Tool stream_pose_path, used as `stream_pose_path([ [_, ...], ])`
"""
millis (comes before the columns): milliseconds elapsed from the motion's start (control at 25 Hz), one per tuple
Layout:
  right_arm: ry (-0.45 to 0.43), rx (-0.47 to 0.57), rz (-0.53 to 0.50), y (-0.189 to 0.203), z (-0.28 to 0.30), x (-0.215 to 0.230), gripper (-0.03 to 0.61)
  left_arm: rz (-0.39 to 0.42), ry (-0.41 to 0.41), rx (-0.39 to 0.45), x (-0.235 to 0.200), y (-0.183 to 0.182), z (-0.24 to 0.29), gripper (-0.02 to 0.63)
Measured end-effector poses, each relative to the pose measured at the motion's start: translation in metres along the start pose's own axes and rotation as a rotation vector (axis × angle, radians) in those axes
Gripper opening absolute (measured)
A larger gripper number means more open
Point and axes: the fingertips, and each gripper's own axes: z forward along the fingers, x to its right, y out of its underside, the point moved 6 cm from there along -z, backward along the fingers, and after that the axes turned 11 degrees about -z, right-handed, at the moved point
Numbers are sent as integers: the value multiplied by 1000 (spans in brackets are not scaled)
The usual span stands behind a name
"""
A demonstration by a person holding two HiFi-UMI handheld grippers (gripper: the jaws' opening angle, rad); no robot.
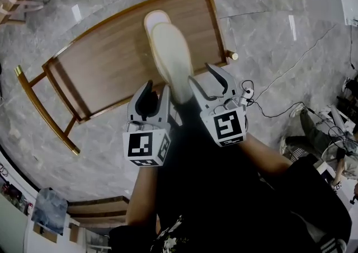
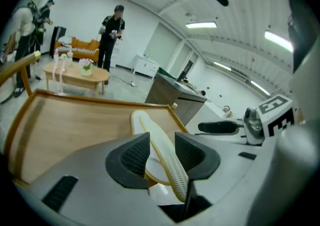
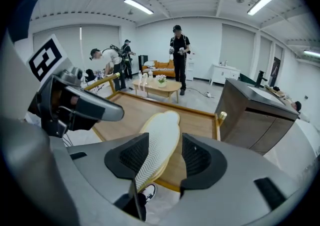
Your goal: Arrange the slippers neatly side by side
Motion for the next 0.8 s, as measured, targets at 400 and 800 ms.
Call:
stream_pose_path([
  [400,56,17,40,10,-11,7,179,-65,-1,-242,-3,40,44,186],
  [800,73,29,5,11,-20,6,158,-15,-46,-354,2,56,67,185],
])
